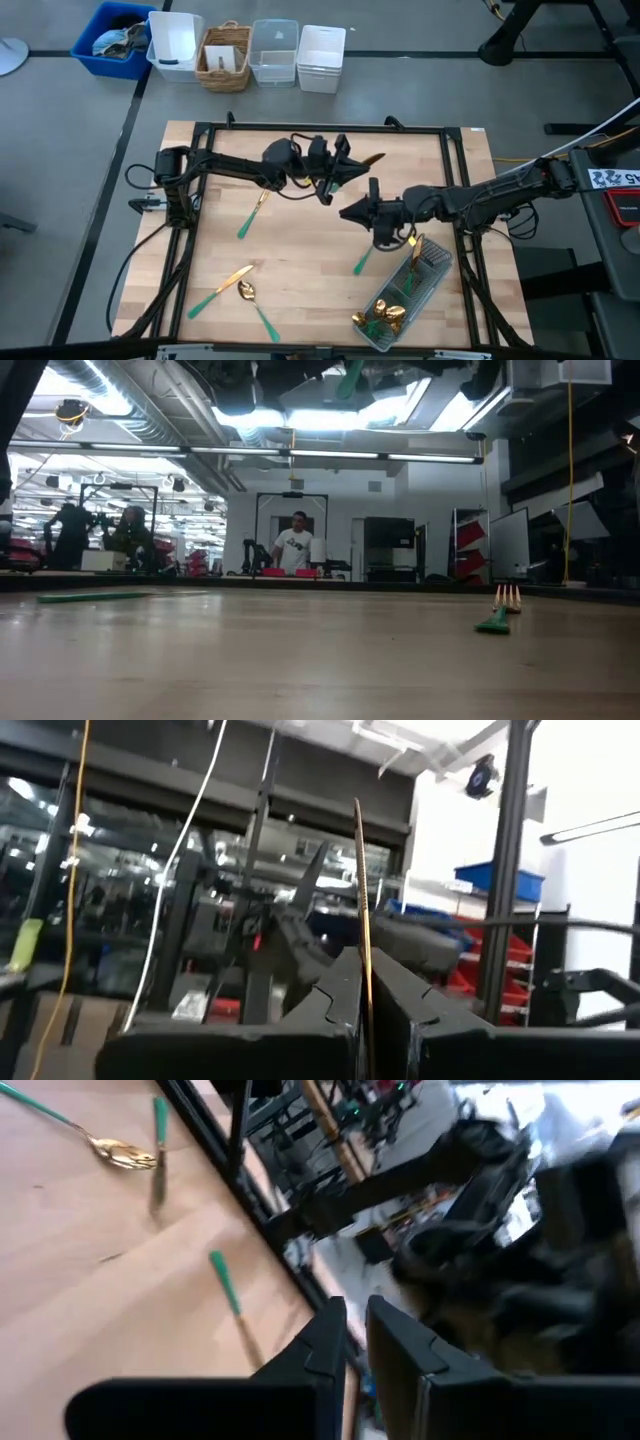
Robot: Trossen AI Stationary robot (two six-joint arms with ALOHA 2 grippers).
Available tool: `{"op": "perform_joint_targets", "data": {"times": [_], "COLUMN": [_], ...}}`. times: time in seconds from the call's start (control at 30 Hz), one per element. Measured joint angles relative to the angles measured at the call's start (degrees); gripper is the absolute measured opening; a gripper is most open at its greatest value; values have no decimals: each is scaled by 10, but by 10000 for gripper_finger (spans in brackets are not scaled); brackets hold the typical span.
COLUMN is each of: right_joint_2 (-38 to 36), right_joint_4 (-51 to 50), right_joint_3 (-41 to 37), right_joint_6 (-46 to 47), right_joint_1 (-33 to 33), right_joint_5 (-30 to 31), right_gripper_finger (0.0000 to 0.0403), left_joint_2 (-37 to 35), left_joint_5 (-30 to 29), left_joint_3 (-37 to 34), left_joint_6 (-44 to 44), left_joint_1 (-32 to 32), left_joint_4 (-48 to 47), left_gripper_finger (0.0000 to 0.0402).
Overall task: Sort silverware
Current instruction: Put the top right table knife into the utensil organizer
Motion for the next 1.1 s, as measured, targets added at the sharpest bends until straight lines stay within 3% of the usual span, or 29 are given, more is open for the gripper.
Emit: {"op": "perform_joint_targets", "data": {"times": [0.3, 0.53, 0.77, 0.93, 1.1], "right_joint_2": [0, -26, -58, -67, -71], "right_joint_4": [14, -55, -176, -176, -159], "right_joint_3": [0, 0, 0, 0, 0], "right_joint_6": [-21, 29, 114, 121, 116], "right_joint_1": [0, 28, 81, 112, 120], "right_joint_5": [75, 260, 386, 553, 642], "right_gripper_finger": [44, 44, 44, 44, 44], "left_joint_2": [0, 0, 0, 0, 0], "left_joint_5": [-3, 18, 20, 20, 20], "left_joint_3": [0, 0, 0, 0, 0], "left_joint_6": [22, 30, 32, 53, 77], "left_joint_1": [0, 8, 21, 19, 13], "left_joint_4": [-47, -120, -136, -179, -210], "left_gripper_finger": [0, 0, 0, 0, 0]}}
